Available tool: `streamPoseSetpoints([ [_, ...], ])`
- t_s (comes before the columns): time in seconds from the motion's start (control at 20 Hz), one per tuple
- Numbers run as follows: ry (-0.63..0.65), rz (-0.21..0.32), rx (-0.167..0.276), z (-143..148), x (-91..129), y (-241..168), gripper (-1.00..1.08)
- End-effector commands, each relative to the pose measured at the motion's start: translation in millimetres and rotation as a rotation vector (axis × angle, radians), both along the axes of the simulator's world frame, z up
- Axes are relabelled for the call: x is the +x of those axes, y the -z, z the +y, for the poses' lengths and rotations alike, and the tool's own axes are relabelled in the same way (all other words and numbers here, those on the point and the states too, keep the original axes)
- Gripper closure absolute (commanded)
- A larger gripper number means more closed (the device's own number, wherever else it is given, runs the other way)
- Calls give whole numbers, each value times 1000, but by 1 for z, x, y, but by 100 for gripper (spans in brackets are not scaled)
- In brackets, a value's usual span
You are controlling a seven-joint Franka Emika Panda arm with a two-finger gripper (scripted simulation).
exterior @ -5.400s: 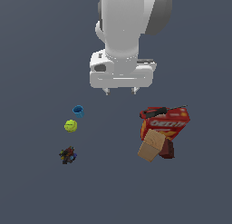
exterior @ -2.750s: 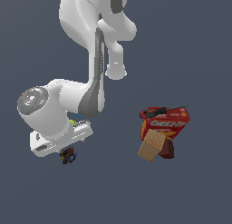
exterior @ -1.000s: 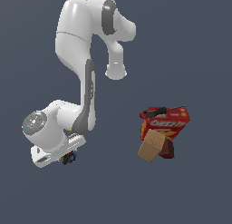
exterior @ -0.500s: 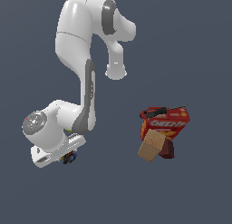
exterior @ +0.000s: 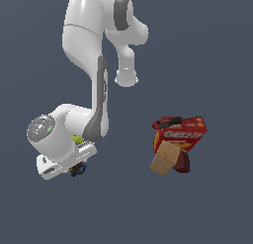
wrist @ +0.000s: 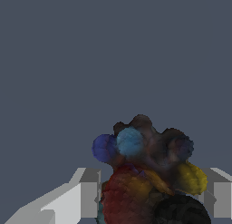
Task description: Pick up a designated object from a clutter of objects.
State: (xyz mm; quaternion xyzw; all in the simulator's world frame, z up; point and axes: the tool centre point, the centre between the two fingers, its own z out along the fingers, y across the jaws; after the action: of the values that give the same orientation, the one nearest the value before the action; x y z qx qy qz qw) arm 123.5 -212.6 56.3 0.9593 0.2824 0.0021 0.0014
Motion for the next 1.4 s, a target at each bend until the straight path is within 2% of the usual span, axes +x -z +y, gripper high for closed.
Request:
streamPoseSetpoints([
  [0.0,-1,-2,-1,10,-1,-14,108],
  [0.3,-1,-1,-1,47,-8,-58,108],
  [1.35,-1,3,-2,210,-33,-261,108],
])
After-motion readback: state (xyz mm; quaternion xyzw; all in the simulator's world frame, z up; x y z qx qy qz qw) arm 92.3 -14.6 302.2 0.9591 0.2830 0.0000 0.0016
